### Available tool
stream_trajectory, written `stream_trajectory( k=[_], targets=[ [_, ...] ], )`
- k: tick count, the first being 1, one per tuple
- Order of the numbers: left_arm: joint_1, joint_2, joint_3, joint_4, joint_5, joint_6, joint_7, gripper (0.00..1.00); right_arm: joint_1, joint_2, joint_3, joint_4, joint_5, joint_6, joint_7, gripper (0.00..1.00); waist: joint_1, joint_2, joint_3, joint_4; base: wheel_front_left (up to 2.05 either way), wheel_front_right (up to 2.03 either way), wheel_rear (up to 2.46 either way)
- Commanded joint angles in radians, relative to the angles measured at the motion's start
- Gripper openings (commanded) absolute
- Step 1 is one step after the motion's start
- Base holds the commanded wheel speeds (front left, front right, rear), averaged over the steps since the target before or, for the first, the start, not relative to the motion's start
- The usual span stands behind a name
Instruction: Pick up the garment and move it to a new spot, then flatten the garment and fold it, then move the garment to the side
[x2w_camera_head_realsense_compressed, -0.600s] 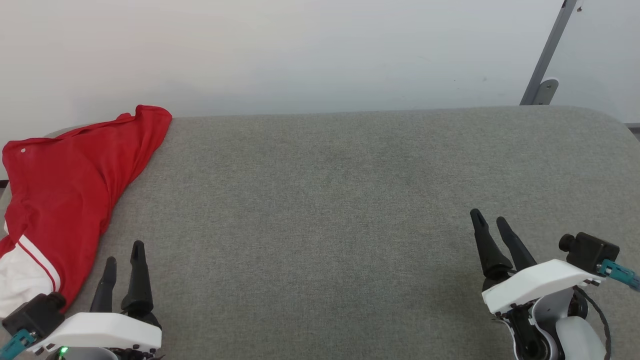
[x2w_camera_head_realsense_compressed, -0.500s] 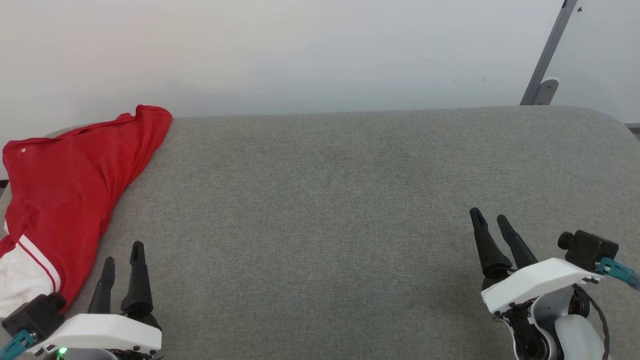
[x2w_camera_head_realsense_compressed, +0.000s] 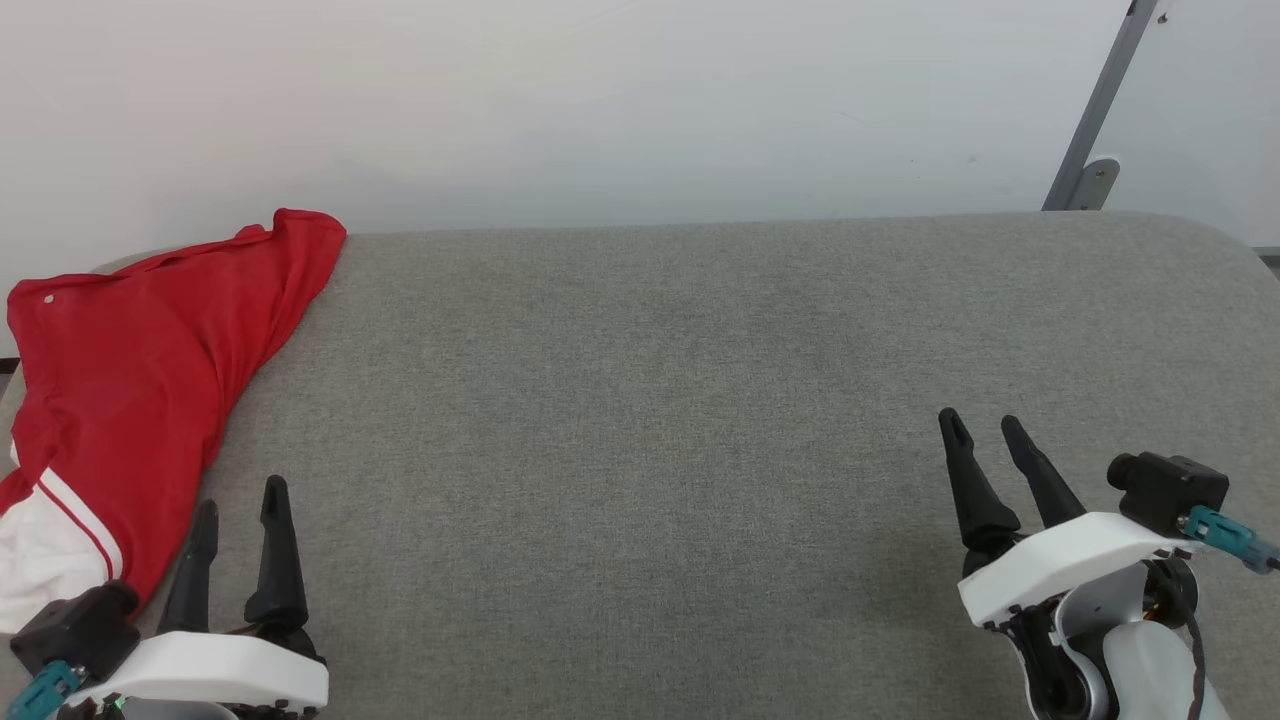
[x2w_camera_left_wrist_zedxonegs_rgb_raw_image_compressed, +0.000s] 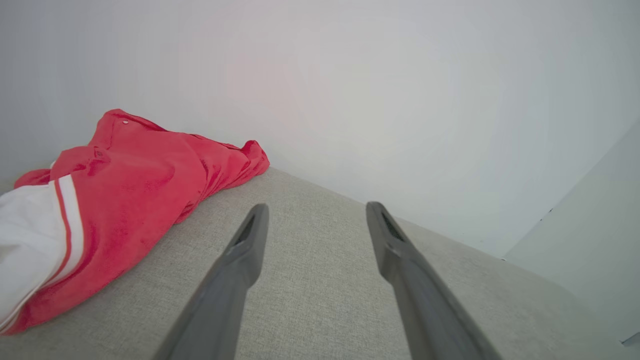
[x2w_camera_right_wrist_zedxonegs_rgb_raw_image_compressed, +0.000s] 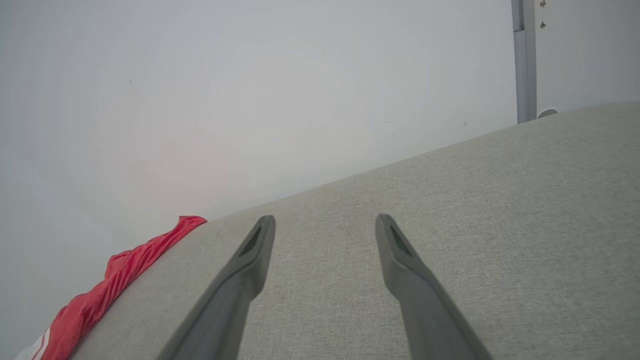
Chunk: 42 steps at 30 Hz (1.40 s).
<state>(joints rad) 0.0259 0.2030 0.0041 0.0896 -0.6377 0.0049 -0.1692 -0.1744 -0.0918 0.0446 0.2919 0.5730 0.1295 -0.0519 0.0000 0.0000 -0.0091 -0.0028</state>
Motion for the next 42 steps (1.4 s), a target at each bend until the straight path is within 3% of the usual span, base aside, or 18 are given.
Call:
stream_trajectory(
  k=[1, 42],
  targets=[
    [0.004, 0.009, 0.004, -0.013, 0.031, -0.005, -0.012, 1.0, -0.019, -0.002, 0.004, -0.011, -0.028, 0.002, -0.01, 1.0, 0.0, 0.0, 0.0, 0.0, 0.0, 0.0, 0.0],
    [0.034, 0.001, 0.029, -0.031, 0.341, -0.065, -0.095, 1.0, 0.008, 0.009, 0.005, -0.015, -0.347, 0.001, -0.094, 1.0, 0.0, 0.0, -0.005, -0.006, 0.0, 0.0, 0.0]
  ],
)
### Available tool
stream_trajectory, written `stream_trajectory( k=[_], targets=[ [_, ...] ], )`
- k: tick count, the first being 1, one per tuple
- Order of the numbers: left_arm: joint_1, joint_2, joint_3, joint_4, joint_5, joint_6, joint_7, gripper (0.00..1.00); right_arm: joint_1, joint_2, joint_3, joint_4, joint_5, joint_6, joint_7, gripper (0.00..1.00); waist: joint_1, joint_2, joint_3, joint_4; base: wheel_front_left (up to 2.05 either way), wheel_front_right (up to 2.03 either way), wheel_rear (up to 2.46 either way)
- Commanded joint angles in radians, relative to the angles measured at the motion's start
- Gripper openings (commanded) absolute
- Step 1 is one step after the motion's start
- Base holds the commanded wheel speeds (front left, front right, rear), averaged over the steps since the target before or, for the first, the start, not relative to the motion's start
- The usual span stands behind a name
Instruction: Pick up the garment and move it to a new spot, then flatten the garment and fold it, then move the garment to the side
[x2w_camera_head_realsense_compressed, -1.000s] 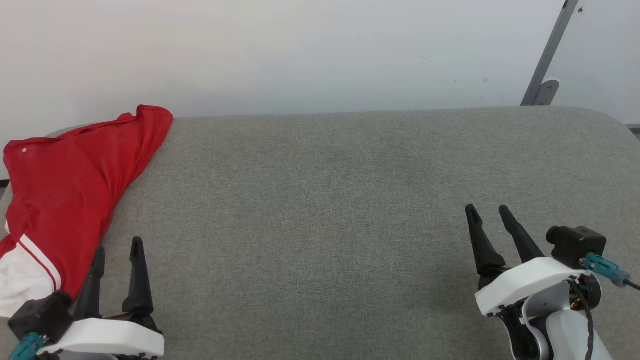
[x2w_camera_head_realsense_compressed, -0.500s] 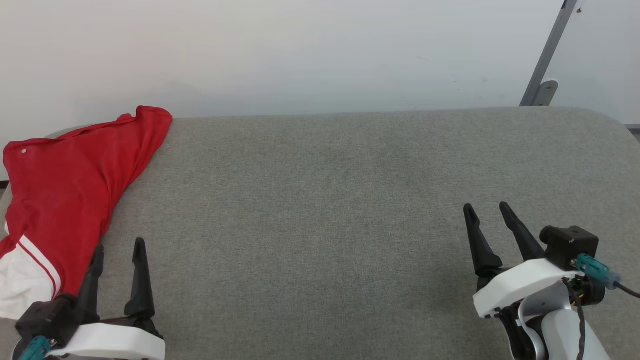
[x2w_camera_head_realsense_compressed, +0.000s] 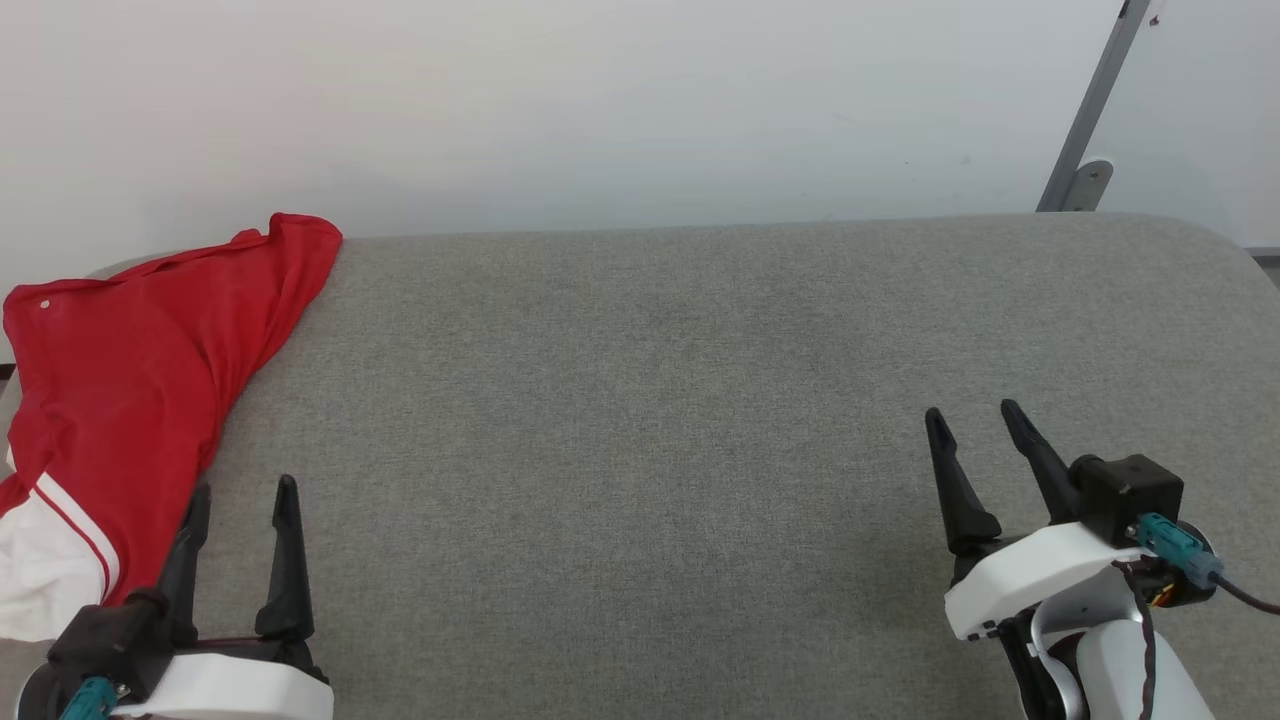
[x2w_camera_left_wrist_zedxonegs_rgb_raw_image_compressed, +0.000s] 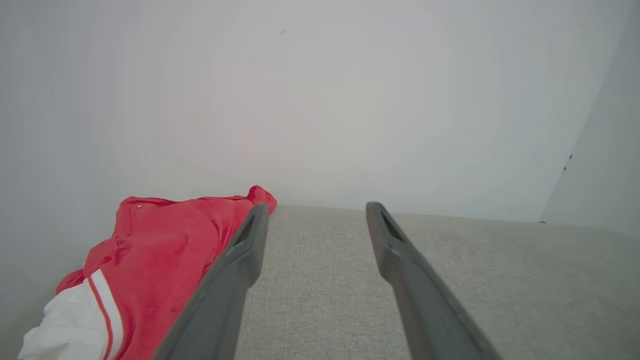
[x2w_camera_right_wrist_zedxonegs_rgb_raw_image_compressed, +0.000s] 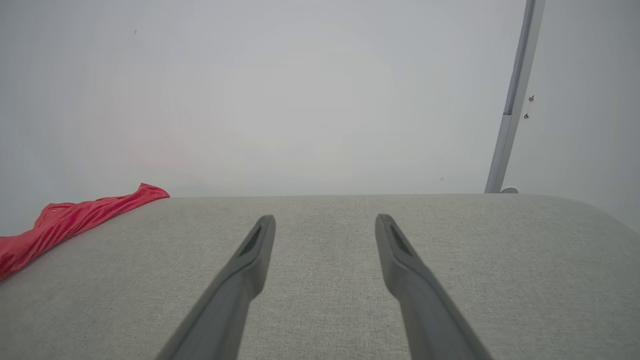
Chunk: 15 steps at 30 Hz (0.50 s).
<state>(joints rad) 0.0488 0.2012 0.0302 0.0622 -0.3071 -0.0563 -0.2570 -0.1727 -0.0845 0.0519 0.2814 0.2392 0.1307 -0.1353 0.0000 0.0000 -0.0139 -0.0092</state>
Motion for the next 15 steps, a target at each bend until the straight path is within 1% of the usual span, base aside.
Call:
stream_trajectory(
  k=[1, 15],
  targets=[
    [0.012, 0.002, 0.003, -0.004, 0.016, -0.004, -0.01, 1.0, 0.007, 0.003, -0.004, -0.004, -0.019, 0.0, -0.011, 1.0, 0.0, 0.0, 0.0, 0.0, 0.0, 0.0, 0.0],
    [0.01, -0.008, 0.015, 0.007, 0.01, -0.018, -0.01, 1.0, 0.015, 0.013, -0.044, -0.008, -0.046, 0.0, -0.027, 1.0, 0.0, 0.0, 0.001, -0.002, 0.0, 0.0, 0.0]
  ],
)
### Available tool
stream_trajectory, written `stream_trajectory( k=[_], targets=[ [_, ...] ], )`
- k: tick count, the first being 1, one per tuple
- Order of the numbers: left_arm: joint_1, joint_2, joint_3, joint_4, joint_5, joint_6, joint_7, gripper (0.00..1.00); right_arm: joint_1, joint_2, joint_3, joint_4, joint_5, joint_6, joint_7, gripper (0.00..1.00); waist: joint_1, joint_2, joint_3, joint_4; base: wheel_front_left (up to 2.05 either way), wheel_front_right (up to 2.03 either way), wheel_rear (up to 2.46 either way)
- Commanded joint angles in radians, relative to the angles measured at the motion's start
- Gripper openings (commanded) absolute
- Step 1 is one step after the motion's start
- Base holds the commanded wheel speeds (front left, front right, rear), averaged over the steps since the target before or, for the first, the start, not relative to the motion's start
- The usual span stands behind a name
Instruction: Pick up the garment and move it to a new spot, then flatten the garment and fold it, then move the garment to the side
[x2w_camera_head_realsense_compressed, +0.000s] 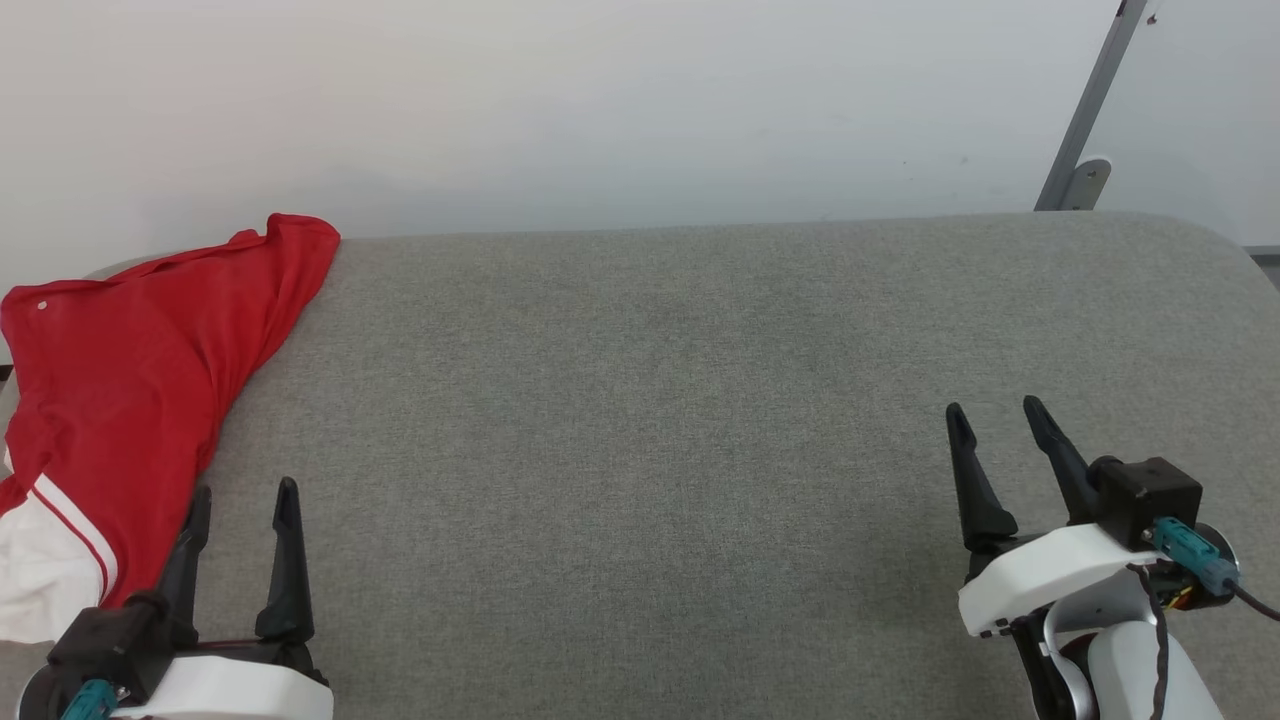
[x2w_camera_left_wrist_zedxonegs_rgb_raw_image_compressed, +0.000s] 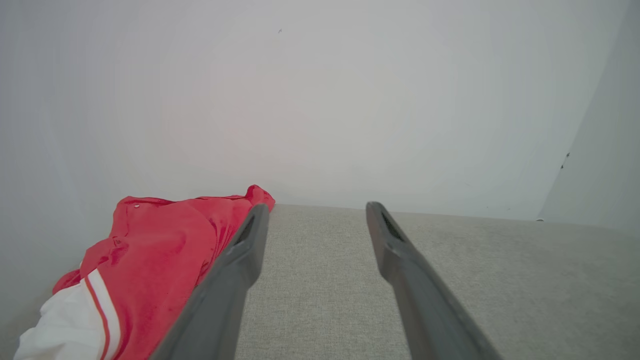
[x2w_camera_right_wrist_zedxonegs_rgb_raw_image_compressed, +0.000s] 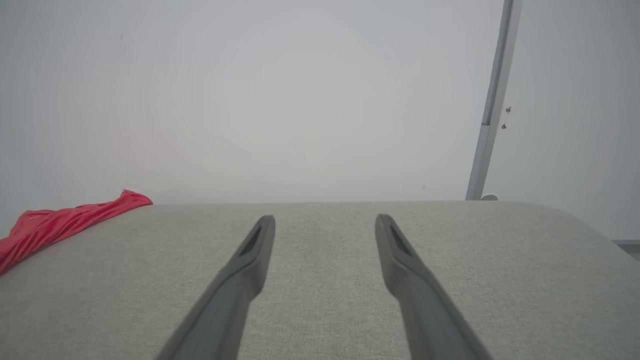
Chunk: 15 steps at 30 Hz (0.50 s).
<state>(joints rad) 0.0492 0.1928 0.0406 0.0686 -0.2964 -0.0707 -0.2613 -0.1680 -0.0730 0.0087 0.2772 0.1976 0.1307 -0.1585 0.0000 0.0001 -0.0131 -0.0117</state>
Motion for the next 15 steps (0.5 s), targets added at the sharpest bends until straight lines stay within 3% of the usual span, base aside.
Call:
stream_trajectory(
  k=[1, 15],
  targets=[
    [0.009, 0.0, 0.004, 0.002, -0.002, -0.004, -0.005, 1.0, 0.011, 0.003, -0.003, -0.004, -0.005, 0.0, -0.005, 1.0, 0.0, -0.0001, 0.0, 0.001, 0.0, 0.0, 0.0],
    [-0.008, -0.001, 0.026, 0.03, -0.026, 0.0, -0.005, 1.0, 0.009, 0.005, 0.024, -0.01, -0.009, 0.0, 0.008, 1.0, 0.0, -0.0001, -0.012, 0.052, 0.0, 0.0, 0.0]
  ],
)
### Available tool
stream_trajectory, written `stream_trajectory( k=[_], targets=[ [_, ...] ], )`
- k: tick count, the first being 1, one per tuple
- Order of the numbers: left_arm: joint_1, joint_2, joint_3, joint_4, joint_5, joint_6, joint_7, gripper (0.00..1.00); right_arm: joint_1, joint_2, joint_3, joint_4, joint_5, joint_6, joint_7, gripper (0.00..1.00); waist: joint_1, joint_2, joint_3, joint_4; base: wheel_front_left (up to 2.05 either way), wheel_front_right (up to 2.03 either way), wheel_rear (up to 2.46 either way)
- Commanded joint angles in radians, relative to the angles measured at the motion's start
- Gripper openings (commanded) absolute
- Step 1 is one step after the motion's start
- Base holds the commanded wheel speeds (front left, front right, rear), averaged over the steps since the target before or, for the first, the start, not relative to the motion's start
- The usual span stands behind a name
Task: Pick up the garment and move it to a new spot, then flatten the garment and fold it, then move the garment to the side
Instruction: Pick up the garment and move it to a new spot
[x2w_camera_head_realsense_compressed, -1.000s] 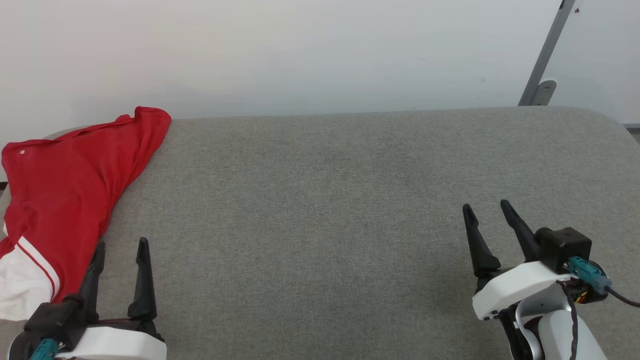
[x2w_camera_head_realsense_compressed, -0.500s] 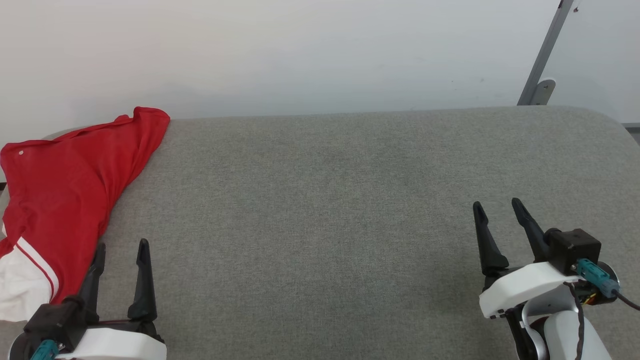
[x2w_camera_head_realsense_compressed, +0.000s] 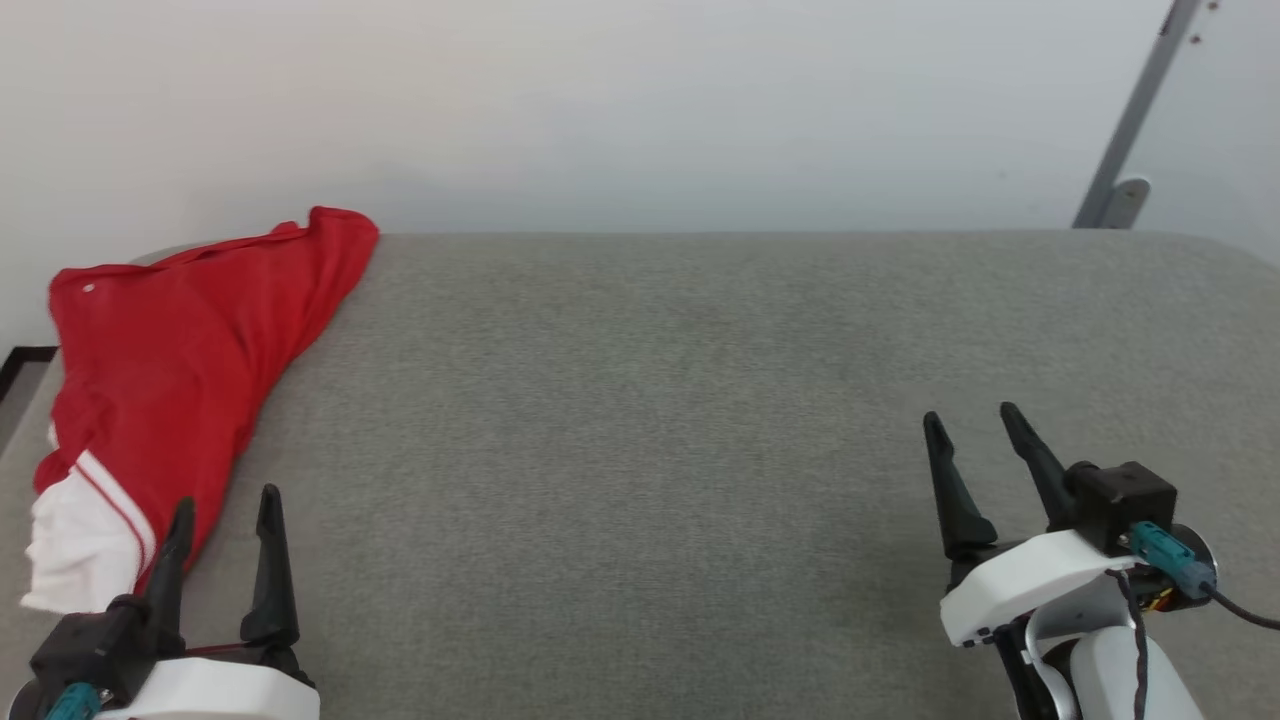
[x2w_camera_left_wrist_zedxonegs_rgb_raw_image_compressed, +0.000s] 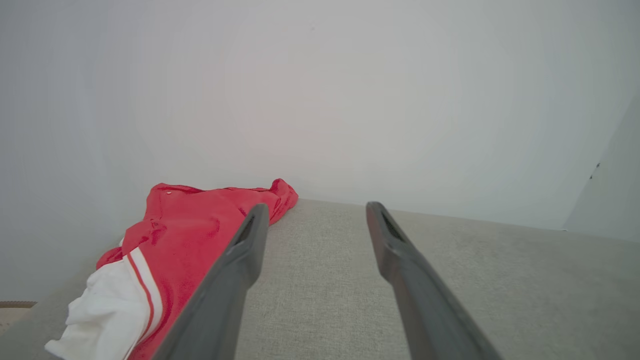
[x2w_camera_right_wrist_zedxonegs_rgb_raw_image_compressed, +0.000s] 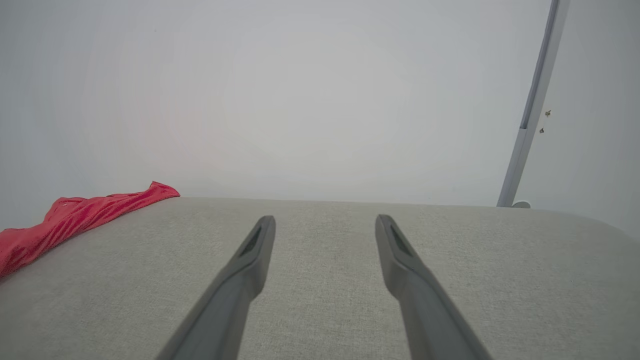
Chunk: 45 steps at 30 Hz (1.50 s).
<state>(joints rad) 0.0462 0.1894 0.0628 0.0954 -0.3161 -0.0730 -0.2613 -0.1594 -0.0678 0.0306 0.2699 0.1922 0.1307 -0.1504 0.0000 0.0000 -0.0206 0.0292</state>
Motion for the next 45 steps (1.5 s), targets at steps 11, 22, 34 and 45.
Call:
stream_trajectory(
  k=[11, 22, 34, 45],
  targets=[
    [0.013, 0.021, 0.03, -0.002, -0.028, 0.03, 0.038, 1.0, -0.02, -0.007, 0.084, 0.012, 0.014, 0.0, 0.013, 1.0, 0.0, 0.0, -0.034, 0.138, 0.0, 0.0, 0.0],
    [0.043, 0.029, 0.057, -0.022, -0.065, 0.055, 0.09, 1.0, -0.056, -0.008, 0.169, 0.04, 0.041, 0.0, 0.008, 1.0, 0.0, 0.0, -0.055, 0.278, 0.0, 0.0, 0.0],
    [0.06, 0.041, 0.079, -0.022, -0.093, 0.083, 0.14, 1.0, -0.082, -0.012, 0.225, 0.067, 0.066, 0.0, 0.002, 1.0, 0.0, 0.0, -0.057, 0.403, 0.0, 0.0, 0.0],
    [0.052, 0.032, 0.096, -0.03, -0.122, 0.098, 0.131, 1.0, -0.117, -0.016, 0.246, 0.068, 0.065, 0.0, 0.014, 1.0, 0.0, 0.0, -0.019, 0.446, 0.0, 0.0, 0.0]
  ],
)
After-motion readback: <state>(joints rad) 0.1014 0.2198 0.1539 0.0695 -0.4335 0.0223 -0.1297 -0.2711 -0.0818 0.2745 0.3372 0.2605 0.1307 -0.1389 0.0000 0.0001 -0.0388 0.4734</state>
